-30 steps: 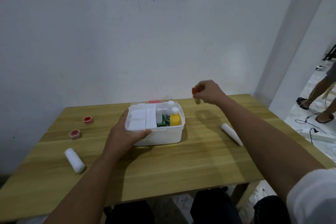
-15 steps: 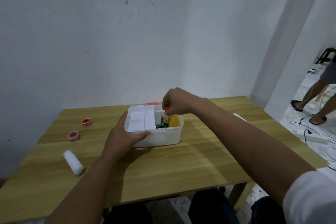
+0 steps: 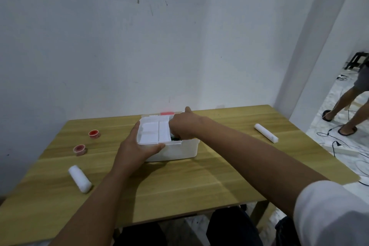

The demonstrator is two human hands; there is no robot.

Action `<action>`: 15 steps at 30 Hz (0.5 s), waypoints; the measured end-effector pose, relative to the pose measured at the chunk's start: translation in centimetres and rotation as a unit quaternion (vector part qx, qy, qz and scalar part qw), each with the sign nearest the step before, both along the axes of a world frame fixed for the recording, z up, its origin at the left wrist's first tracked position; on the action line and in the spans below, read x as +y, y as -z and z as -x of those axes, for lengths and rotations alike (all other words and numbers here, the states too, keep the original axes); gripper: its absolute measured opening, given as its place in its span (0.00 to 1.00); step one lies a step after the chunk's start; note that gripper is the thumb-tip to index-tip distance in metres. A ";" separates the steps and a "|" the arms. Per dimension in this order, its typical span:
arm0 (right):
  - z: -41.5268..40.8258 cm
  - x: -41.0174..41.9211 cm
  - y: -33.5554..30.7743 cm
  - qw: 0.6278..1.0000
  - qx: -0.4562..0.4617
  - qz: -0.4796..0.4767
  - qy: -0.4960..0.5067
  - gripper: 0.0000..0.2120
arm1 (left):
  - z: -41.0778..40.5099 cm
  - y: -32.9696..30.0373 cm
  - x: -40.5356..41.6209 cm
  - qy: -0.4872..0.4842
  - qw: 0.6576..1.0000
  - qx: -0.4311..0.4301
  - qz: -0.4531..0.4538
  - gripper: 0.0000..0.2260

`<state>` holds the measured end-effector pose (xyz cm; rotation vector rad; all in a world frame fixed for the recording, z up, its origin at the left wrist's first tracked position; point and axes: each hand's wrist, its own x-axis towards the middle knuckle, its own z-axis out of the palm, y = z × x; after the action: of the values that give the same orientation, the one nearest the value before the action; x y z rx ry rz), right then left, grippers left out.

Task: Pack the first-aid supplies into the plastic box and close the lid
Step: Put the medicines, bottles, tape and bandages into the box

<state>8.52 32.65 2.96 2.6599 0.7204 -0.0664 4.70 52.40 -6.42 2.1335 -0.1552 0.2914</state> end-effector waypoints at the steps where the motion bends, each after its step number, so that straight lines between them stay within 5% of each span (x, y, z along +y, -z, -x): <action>1: -0.1 -0.1 0.2 1.000 -0.002 0.001 -0.007 0.16 | 0.0 0.0 0.0 -0.001 1.000 -0.003 -0.002 0.46; 5: -0.2 -2.0 -0.9 0.992 0.043 -0.116 0.001 0.02 | 0.0 0.1 -0.1 0.009 1.000 0.001 -0.001 0.46; 9: -0.8 -7.3 -3.8 0.916 -0.021 -0.397 0.049 0.08 | -0.1 0.1 -0.2 0.017 1.000 0.009 0.011 0.47; 11: -1.4 -11.2 -4.0 0.889 -0.072 -0.440 0.104 0.08 | 0.0 0.0 -0.2 0.011 1.000 0.005 0.010 0.48; 13: -1.4 -15.1 -3.3 0.897 -0.046 -0.385 0.211 0.17 | 0.1 -0.1 -0.3 0.009 1.000 0.009 0.007 0.48; 15: -0.6 -18.6 -1.8 0.905 0.041 -0.269 0.327 0.43 | 0.1 -0.1 -0.2 0.013 1.000 0.011 0.006 0.48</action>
<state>9.11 14.09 4.76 3.3293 -0.2124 -0.1818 4.63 52.19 -6.33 2.1199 -0.1665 0.2526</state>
